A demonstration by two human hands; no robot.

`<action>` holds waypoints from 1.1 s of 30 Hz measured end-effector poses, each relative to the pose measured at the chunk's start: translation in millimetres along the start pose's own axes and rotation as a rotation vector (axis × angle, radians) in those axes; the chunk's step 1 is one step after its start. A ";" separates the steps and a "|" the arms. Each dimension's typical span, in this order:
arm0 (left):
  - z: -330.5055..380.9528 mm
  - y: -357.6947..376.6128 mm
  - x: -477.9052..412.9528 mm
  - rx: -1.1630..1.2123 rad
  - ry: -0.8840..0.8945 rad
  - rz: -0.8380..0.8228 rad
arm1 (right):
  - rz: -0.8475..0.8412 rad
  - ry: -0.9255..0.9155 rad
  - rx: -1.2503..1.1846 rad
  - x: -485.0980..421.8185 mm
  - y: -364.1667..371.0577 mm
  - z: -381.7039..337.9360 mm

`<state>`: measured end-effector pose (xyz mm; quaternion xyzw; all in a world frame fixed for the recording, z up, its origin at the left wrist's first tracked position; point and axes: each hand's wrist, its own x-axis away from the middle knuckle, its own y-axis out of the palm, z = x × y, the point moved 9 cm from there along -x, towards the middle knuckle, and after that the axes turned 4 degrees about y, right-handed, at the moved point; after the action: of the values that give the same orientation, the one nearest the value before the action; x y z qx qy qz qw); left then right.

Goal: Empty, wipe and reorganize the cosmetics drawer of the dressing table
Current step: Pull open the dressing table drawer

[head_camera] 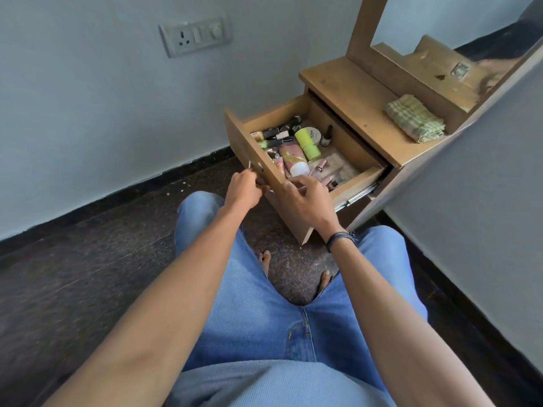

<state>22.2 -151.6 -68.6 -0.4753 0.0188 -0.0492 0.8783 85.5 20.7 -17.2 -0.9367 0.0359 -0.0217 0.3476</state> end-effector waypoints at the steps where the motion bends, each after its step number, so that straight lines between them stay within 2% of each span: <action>1: -1.1 0.7 0.8 -0.027 0.017 -0.025 | 0.007 0.004 -0.005 0.9 1.4 -0.4; 7: 2.8 2.5 3.0 -0.087 0.040 -0.072 | -0.009 0.013 0.016 1.8 4.1 2.7; 19: 6.5 -9.5 17.3 -0.038 -0.004 -0.063 | -0.009 0.020 0.004 4.1 3.7 -0.2; 27: 22.6 -41.4 22.6 0.100 -0.058 0.292 | -0.015 0.025 0.019 0.5 6.6 4.0; 33: 34.3 -64.3 24.7 0.278 0.044 0.512 | -0.013 0.010 -0.003 -2.4 6.9 5.6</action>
<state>45.1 -160.5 4.3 -0.3292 0.1503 0.1617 0.9181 83.1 19.3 -25.9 -0.9374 0.0317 -0.0285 0.3458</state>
